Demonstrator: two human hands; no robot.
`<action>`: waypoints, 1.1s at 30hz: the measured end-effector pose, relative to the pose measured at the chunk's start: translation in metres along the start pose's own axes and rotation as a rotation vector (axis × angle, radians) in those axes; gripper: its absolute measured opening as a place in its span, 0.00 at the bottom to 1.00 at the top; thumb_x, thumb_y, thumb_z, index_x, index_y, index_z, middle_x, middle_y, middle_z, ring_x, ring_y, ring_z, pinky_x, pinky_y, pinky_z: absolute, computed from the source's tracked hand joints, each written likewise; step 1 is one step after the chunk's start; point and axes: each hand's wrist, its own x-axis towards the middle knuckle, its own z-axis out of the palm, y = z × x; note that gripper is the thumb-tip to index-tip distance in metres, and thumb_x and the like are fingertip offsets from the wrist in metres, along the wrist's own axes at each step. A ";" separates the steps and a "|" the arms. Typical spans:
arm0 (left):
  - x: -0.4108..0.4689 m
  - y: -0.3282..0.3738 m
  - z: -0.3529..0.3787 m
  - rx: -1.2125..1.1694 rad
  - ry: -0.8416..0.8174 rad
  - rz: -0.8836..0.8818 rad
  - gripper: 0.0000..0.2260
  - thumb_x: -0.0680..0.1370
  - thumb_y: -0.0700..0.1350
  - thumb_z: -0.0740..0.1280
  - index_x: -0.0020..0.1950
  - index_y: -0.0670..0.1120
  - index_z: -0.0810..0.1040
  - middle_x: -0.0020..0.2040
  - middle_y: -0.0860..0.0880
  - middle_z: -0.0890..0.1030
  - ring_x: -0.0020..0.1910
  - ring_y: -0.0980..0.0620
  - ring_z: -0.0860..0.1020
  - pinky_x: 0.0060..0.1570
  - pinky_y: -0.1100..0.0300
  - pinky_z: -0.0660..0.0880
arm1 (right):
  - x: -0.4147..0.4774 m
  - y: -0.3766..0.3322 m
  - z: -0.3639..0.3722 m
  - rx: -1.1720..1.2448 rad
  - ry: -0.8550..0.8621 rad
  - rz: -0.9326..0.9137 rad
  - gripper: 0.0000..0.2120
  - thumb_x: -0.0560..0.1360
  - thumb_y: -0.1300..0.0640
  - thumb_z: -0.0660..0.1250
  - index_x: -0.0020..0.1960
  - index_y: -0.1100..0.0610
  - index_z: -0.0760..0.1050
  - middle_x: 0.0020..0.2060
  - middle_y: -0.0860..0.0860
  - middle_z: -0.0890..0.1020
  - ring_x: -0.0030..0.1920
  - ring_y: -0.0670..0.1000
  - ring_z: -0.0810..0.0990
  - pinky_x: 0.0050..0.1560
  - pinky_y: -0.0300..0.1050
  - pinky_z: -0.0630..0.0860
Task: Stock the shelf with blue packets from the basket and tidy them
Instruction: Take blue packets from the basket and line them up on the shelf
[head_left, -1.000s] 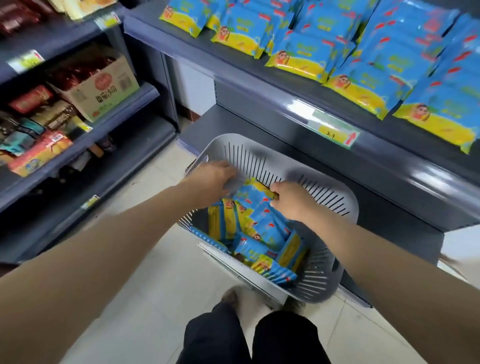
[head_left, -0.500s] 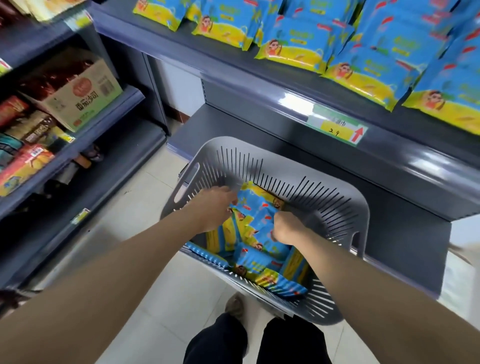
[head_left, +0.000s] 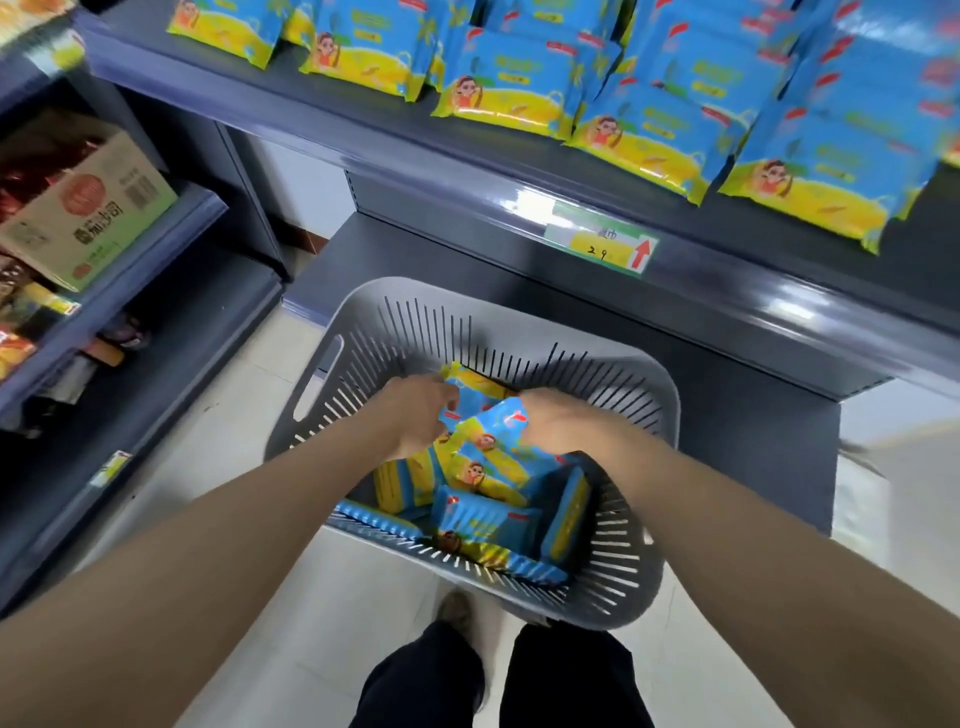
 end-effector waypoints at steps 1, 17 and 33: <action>0.005 0.002 0.002 0.004 -0.011 0.001 0.13 0.77 0.44 0.63 0.61 0.47 0.72 0.62 0.46 0.73 0.60 0.45 0.73 0.59 0.53 0.68 | -0.003 0.003 -0.012 0.000 0.033 -0.010 0.12 0.75 0.61 0.60 0.56 0.64 0.72 0.50 0.59 0.77 0.48 0.58 0.77 0.37 0.41 0.66; 0.063 0.029 0.068 0.370 -0.130 0.147 0.20 0.73 0.49 0.68 0.63 0.47 0.71 0.62 0.45 0.69 0.61 0.44 0.65 0.56 0.51 0.67 | -0.057 0.033 -0.070 0.029 0.139 0.064 0.21 0.75 0.65 0.56 0.67 0.62 0.59 0.36 0.54 0.69 0.31 0.50 0.68 0.25 0.43 0.60; -0.011 0.060 -0.128 -0.177 0.217 0.209 0.10 0.70 0.38 0.69 0.42 0.49 0.69 0.39 0.51 0.73 0.39 0.50 0.71 0.35 0.60 0.63 | -0.136 0.016 -0.189 -0.076 0.441 -0.013 0.17 0.77 0.61 0.55 0.65 0.56 0.63 0.49 0.59 0.77 0.46 0.59 0.77 0.44 0.51 0.75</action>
